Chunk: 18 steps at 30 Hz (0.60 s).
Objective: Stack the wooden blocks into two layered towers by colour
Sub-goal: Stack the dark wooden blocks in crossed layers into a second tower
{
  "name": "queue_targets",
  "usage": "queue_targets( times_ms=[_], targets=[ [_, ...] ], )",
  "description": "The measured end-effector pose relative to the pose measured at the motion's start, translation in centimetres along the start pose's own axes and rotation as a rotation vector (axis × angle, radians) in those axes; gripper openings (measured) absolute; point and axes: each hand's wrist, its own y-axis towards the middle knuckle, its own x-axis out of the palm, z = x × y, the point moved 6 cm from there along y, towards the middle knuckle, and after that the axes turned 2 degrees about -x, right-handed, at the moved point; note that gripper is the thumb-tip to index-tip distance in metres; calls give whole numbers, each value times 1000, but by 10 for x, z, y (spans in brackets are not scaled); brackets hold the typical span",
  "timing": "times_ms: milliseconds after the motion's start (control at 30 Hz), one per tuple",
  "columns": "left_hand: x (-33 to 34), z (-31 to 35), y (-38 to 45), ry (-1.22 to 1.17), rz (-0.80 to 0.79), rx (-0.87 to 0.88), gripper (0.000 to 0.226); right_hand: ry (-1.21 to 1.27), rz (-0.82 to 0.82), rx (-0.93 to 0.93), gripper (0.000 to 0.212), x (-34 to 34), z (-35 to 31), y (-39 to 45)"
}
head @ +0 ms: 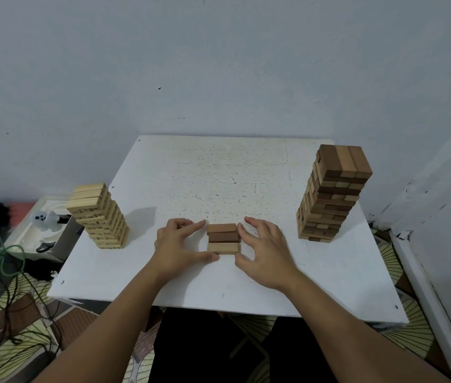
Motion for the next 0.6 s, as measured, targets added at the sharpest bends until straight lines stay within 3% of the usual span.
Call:
queue_targets(
  times_ms=[167,600],
  targets=[
    [1,0,2,-4,10,2,78,5,4,-6,67,1,2,1],
    [0,1,3,-23,-16,-6,75,32,28,2,64,2,4,2]
  ],
)
